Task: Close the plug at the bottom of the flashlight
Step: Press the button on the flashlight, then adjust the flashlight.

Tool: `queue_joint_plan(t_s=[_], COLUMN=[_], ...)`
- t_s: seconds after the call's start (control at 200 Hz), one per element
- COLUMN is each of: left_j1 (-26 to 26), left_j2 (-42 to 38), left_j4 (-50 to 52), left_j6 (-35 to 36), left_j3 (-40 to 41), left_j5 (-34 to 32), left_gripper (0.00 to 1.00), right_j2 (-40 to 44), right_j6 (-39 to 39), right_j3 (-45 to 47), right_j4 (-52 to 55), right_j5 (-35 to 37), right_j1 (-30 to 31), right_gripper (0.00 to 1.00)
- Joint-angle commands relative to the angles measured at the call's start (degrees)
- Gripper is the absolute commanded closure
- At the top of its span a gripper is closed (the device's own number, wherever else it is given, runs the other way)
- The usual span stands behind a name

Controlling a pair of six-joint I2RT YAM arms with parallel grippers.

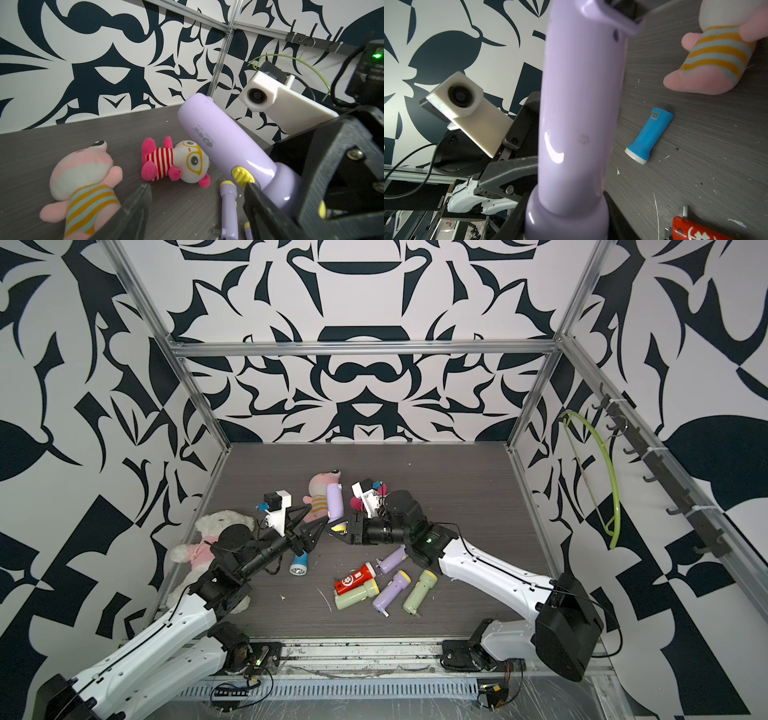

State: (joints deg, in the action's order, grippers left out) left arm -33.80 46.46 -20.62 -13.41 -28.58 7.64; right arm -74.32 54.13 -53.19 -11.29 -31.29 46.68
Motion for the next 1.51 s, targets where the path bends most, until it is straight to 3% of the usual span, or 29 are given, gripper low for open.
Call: queue_joint_plan(t_s=[0.0, 0.205, 0.36, 0.56, 0.78, 1.09, 1.31, 1.5], left_j1=[0.57, 6.03, 9.99, 10.38, 10.36, 11.35, 12.0, 12.01], left_j2=[3.8, 9.31, 6.57, 1.38, -0.67, 0.9, 5.86, 12.97], left_j4=[-4.07, -4.9, 1.24, 8.81, 9.87, 11.39, -1.99, -13.23], left_j6=[2.55, 0.89, 0.23, 0.66, -7.83, -11.97, -19.56, -27.85], left_j3=[-2.81, -5.7, -9.38, -11.69, -13.13, -18.22, -18.95, -21.96], left_j5=[-3.48, -1.86, -2.19, -2.63, 9.56, 24.95, 37.28, 43.54], left_gripper=[0.25, 0.25, 0.22, 0.2, 0.18, 0.06, 0.05, 0.06], right_j2=[2.01, 2.8, 2.96, 2.38, 4.17, 9.54, 12.27, 11.1], right_j6=[-0.71, -1.19, -2.69, -11.33, -28.06, -41.87, -45.48, -47.03], right_j3=[-0.87, -0.26, 0.55, -1.91, -7.68, -12.39, -12.99, -14.26], right_j4=[-4.36, -3.66, -3.52, 2.38, 13.22, 19.09, 19.81, 19.33], right_j5=[-5.19, -4.64, -3.5, -0.6, 9.84, 15.24, 15.91, 15.95], right_j1=[1.5, 1.53, 1.53, 1.58, 4.74, 7.27, 7.29, 7.29], right_gripper=[1.0, 1.0, 1.0, 1.0, 1.0, 1.0, 1.0, 1.0])
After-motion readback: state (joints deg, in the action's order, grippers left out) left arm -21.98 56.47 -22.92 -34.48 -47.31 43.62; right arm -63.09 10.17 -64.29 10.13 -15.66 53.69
